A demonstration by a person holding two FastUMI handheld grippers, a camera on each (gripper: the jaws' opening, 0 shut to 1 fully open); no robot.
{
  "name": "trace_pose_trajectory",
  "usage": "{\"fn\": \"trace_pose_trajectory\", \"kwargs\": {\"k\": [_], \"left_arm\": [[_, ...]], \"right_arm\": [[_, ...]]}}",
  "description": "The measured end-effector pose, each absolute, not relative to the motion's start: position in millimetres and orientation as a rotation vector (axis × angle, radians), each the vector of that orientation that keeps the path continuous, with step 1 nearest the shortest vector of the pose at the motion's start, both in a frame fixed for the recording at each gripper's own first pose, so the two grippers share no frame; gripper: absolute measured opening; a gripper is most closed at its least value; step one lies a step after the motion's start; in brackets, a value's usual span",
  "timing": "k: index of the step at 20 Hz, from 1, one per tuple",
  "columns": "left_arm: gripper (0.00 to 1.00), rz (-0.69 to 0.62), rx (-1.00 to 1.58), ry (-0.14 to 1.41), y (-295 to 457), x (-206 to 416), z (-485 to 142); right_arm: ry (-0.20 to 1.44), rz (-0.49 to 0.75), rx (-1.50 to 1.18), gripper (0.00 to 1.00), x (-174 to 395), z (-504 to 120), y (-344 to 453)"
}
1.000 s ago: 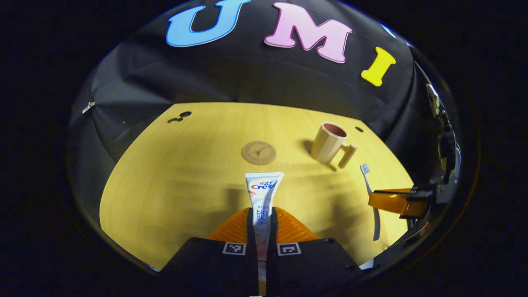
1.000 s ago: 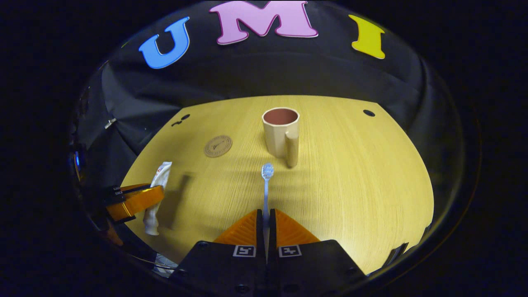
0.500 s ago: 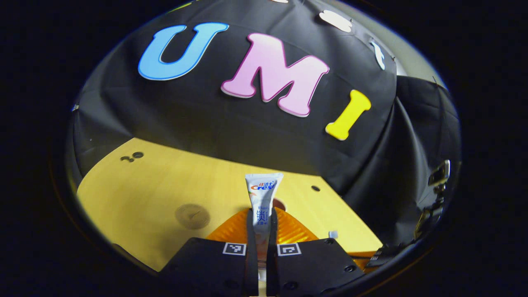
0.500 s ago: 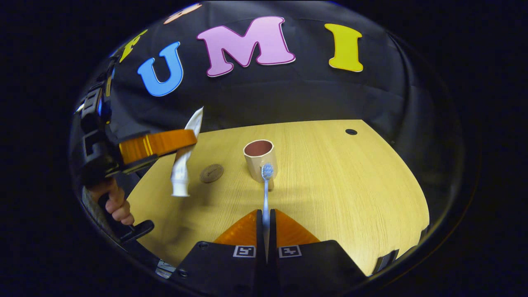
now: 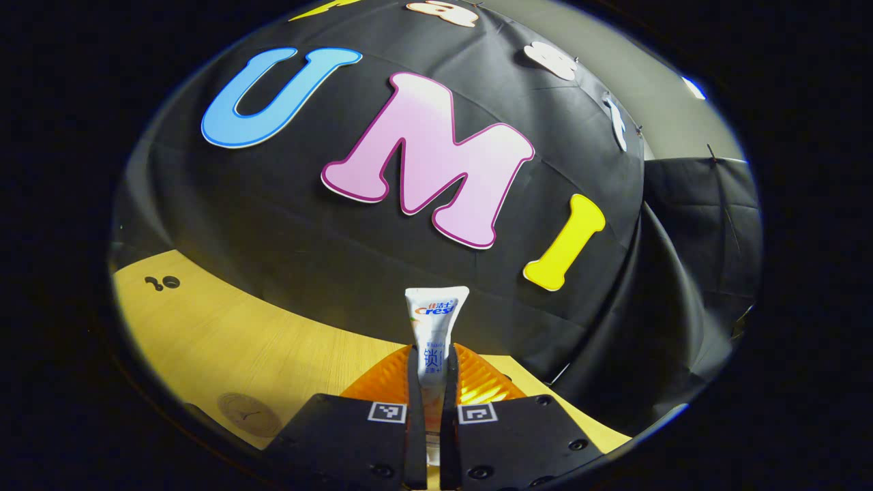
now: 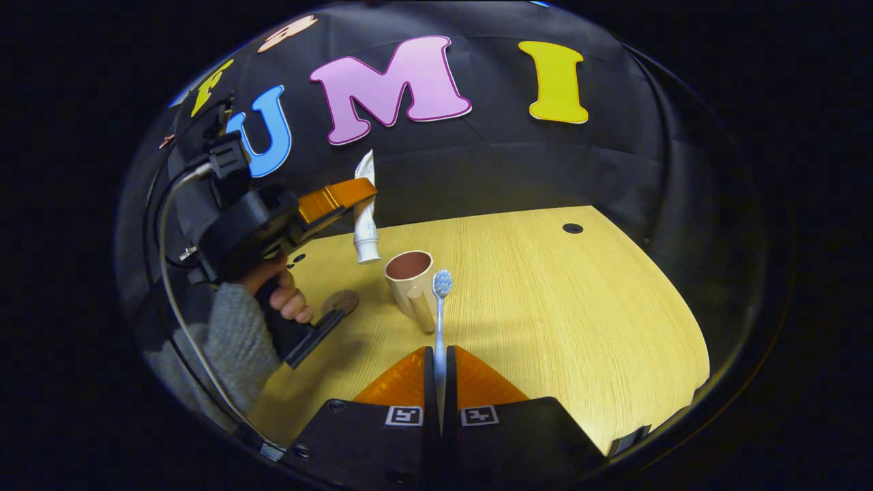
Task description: Put the toothbrush and toothpaste on the desktop into the cup, then pick up the cup and place it on the coaster on the desktop.
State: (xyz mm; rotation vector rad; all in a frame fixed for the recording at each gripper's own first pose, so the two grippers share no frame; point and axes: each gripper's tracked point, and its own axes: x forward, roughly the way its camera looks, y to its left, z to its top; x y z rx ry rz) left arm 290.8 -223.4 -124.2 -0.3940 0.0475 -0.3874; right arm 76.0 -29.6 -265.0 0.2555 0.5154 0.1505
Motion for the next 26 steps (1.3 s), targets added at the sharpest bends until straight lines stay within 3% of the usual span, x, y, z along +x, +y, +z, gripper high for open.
{"fn": "trace_pose_trajectory", "kwargs": {"k": [6, 16, 26], "left_arm": [[0.13, -0.365, -0.336, 0.023, -237.1, 331.3, -158.9], [0.13, -0.354, -0.340, 0.018, -234.3, 328.7, -207.5], [0.28, -0.394, -0.400, 0.046, -234.8, 308.2, -225.6]], "right_arm": [[0.515, 0.145, 0.265, 0.05, 94.2, -269.9, -44.0], [0.441, 0.129, 0.279, 0.05, 145.8, -263.0, -54.5], [0.245, 0.164, 0.370, 0.05, 226.9, -199.2, -39.2]]}}
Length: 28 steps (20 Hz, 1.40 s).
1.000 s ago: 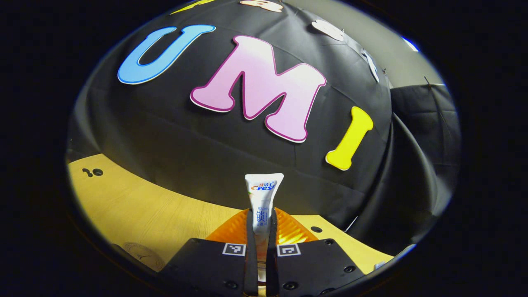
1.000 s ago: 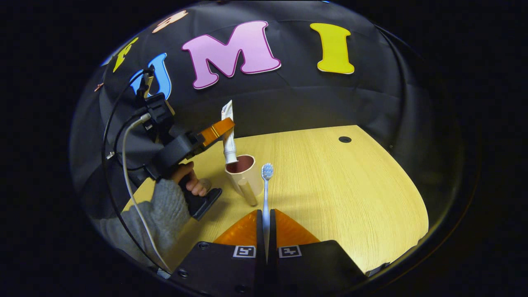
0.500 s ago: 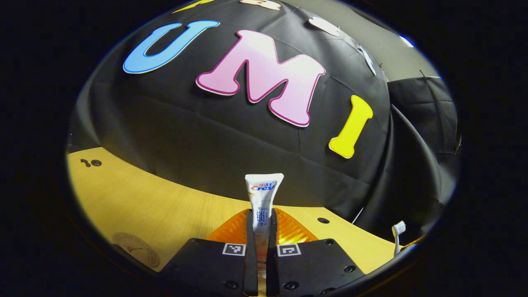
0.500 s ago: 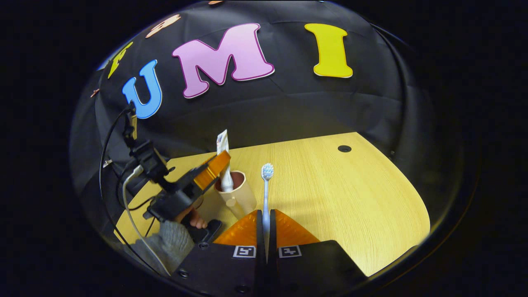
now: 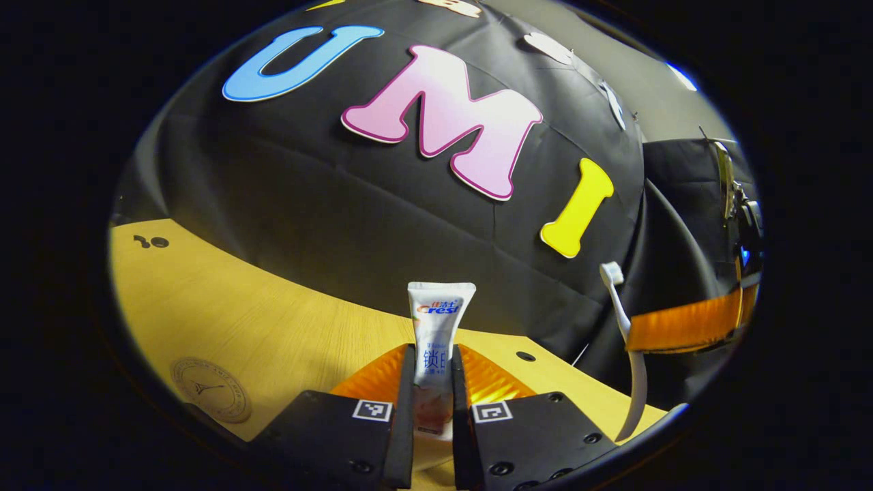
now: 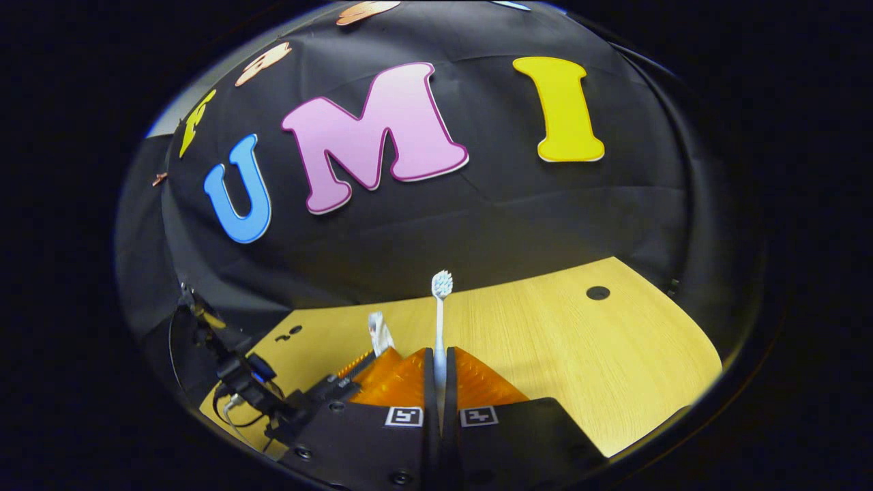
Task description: Put the toothbrush and toothpaste on the desktop into the cup, then pick up the cup and place it on the coaster on the desktop.
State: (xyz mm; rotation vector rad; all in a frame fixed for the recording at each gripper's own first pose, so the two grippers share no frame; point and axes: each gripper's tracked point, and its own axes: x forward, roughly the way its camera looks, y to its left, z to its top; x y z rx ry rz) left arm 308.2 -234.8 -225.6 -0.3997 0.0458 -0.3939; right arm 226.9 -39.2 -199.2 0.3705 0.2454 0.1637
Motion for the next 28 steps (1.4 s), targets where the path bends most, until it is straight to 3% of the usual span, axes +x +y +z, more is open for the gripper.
{"fn": "trace_pose_trajectory", "kwargs": {"k": [12, 15, 19, 28], "left_arm": [[0.43, -0.355, -0.511, 0.071, -207.3, 273.2, -217.9], [0.57, -0.339, -0.518, 0.081, -199.9, 264.2, -218.6], [0.64, -0.313, -0.512, 0.102, -183.7, 247.8, -220.9], [0.65, -0.239, -0.472, 0.173, -138.3, 202.6, -237.0]], "right_arm": [[0.092, 0.239, 0.412, 0.05, 285.6, -172.0, 2.1], [0.094, 0.246, 0.404, 0.05, 295.3, -182.8, 13.6], [0.101, 0.256, 0.362, 0.05, 305.4, -198.8, 27.2], [0.153, 0.253, 0.255, 0.05, 304.1, -235.5, 40.3]]}}
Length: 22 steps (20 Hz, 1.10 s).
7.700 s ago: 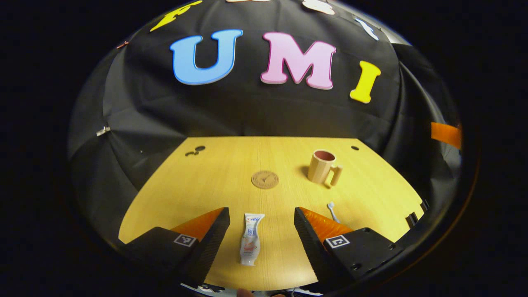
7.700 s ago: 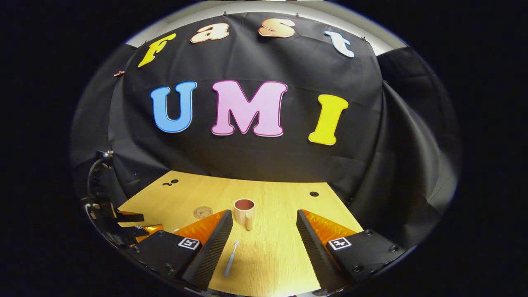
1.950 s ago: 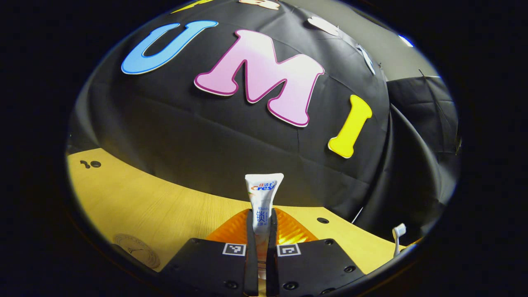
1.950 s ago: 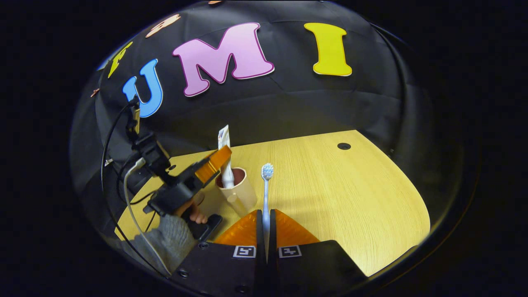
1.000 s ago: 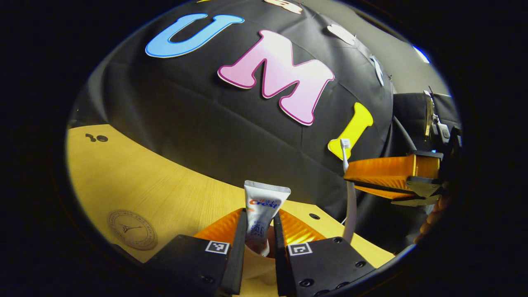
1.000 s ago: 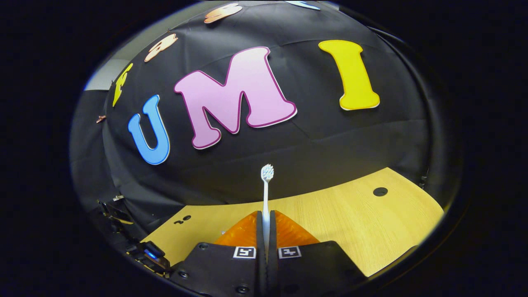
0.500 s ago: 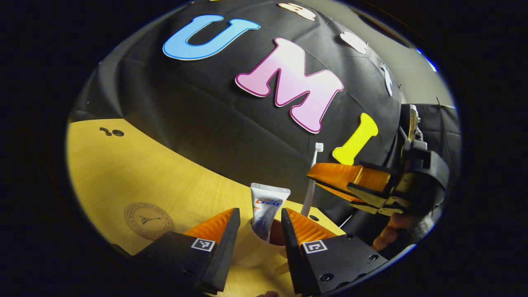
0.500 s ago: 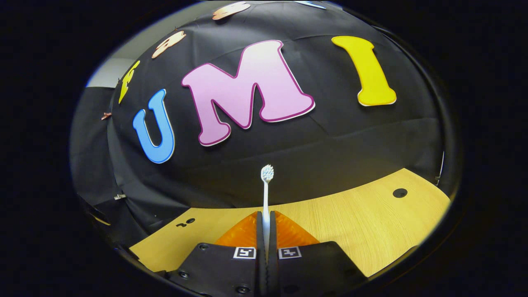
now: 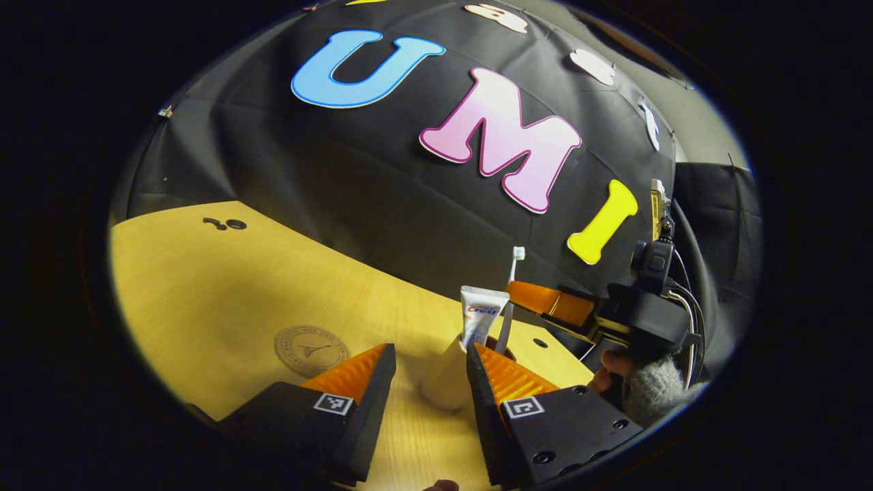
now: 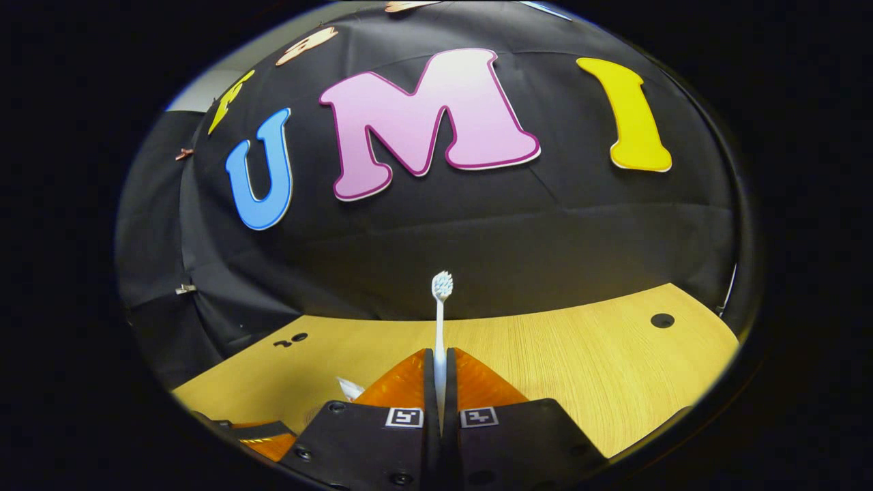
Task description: Put the toothbrush and toothpaste on the desktop into the cup, then pick up the cup and place it on the coaster on the desktop.
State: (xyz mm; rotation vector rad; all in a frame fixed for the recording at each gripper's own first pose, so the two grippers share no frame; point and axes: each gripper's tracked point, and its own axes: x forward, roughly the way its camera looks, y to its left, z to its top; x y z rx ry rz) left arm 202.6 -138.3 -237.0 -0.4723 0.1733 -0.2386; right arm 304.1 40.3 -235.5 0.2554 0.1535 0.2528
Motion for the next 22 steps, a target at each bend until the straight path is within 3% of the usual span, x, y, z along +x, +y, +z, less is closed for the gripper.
{"fn": "trace_pose_trajectory", "kwargs": {"k": [13, 16, 17, 18, 21, 22], "left_arm": [[0.65, -0.213, -0.460, 0.241, -115.7, 169.5, -251.2], [0.65, -0.210, -0.468, 0.245, -111.7, 166.4, -253.0], [0.65, -0.208, -0.466, 0.246, -109.9, 165.7, -252.0], [0.65, -0.208, -0.465, 0.249, -109.0, 164.6, -252.9], [0.65, -0.205, -0.464, 0.248, -103.4, 159.9, -251.3], [0.65, -0.204, -0.466, 0.249, -102.9, 159.4, -251.4]], "right_arm": [[0.240, 0.259, 0.206, 0.12, 289.9, -272.1, 51.3], [0.263, 0.269, 0.198, 0.20, 280.5, -275.5, 51.9], [0.270, 0.265, 0.185, 0.14, 277.3, -276.1, 48.7], [0.276, 0.262, 0.175, 0.28, 274.4, -275.1, 45.1], [0.316, 0.266, 0.172, 0.27, 260.5, -272.6, 34.0], [0.341, 0.264, 0.182, 0.36, 255.5, -272.2, 29.5]]}}
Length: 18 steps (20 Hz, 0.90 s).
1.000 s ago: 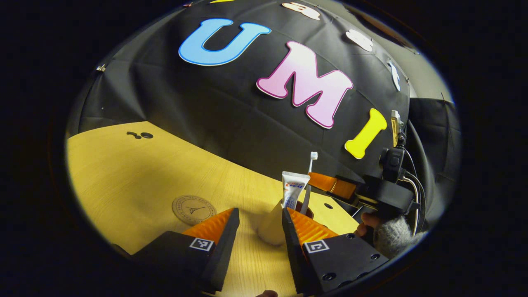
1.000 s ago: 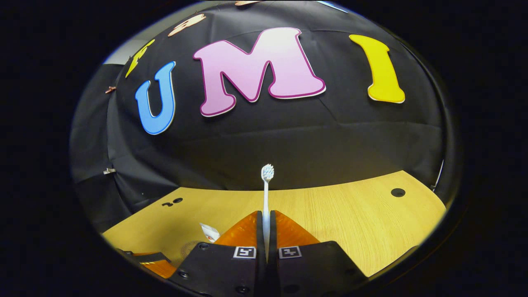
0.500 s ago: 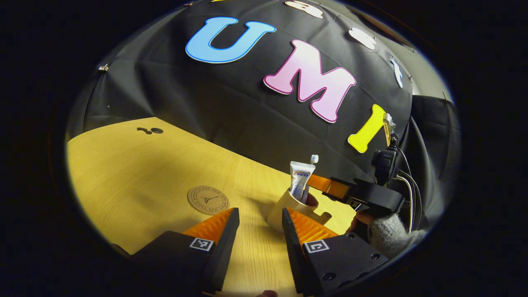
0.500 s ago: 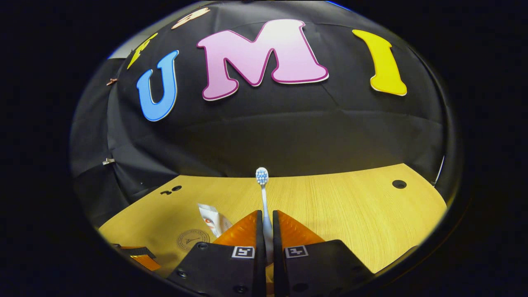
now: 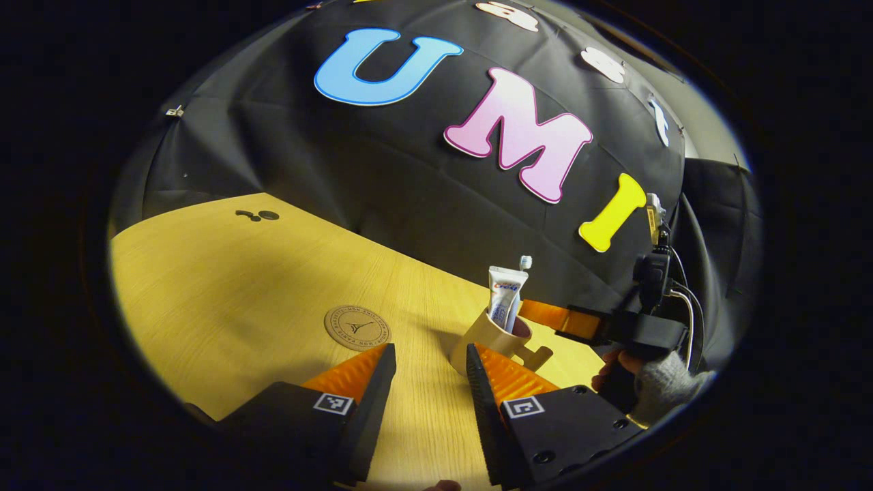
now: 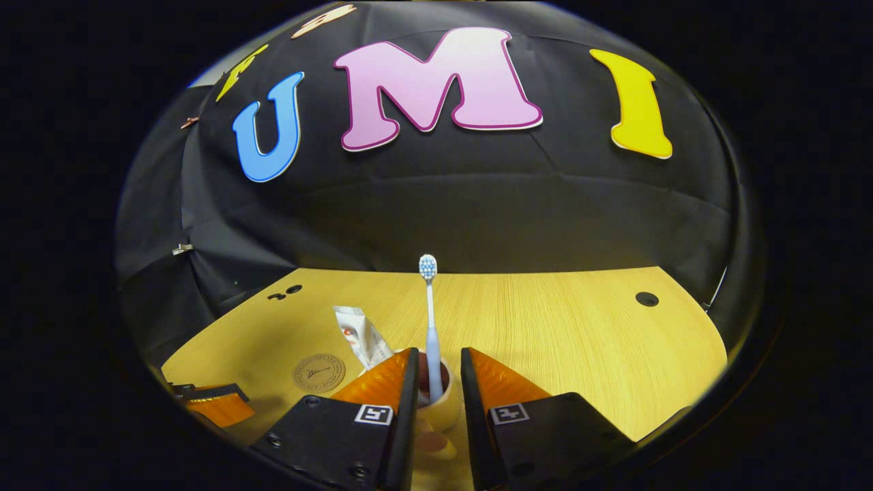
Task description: Put the toothbrush and toothpaste on the desktop into the cup, then pick up the cup and place it on the coaster on the desktop.
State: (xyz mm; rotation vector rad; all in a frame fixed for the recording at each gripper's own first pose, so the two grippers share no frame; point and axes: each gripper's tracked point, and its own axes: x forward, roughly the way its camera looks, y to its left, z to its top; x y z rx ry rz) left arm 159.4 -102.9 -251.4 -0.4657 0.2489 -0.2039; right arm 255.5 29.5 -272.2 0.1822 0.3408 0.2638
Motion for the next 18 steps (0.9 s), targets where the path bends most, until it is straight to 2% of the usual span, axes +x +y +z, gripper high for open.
{"fn": "trace_pose_trajectory", "kwargs": {"k": [1, 4, 5, 9, 14, 18], "left_arm": [[0.65, -0.204, -0.468, 0.251, -101.8, 158.7, -250.3], [0.65, -0.207, -0.472, 0.252, -98.9, 156.2, -246.6], [0.65, -0.208, -0.471, 0.251, -98.0, 155.1, -244.7], [0.65, -0.211, -0.466, 0.258, -91.2, 151.8, -242.7], [0.65, -0.194, -0.461, 0.252, -77.4, 149.2, -237.5], [0.65, -0.168, -0.462, 0.250, -60.3, 145.3, -237.8]], "right_arm": [[0.366, 0.263, 0.196, 0.32, 250.2, -271.4, 25.4], [0.460, 0.298, 0.192, 0.35, 229.7, -271.1, 18.4], [0.486, 0.316, 0.163, 0.45, 223.8, -270.4, 15.9], [0.659, 0.415, 0.026, 0.45, 193.9, -288.2, 17.8], [0.919, 0.479, 0.052, 0.44, 177.0, -327.9, 34.8], [0.981, 0.482, -0.001, 0.44, 187.9, -343.5, 43.2]]}}
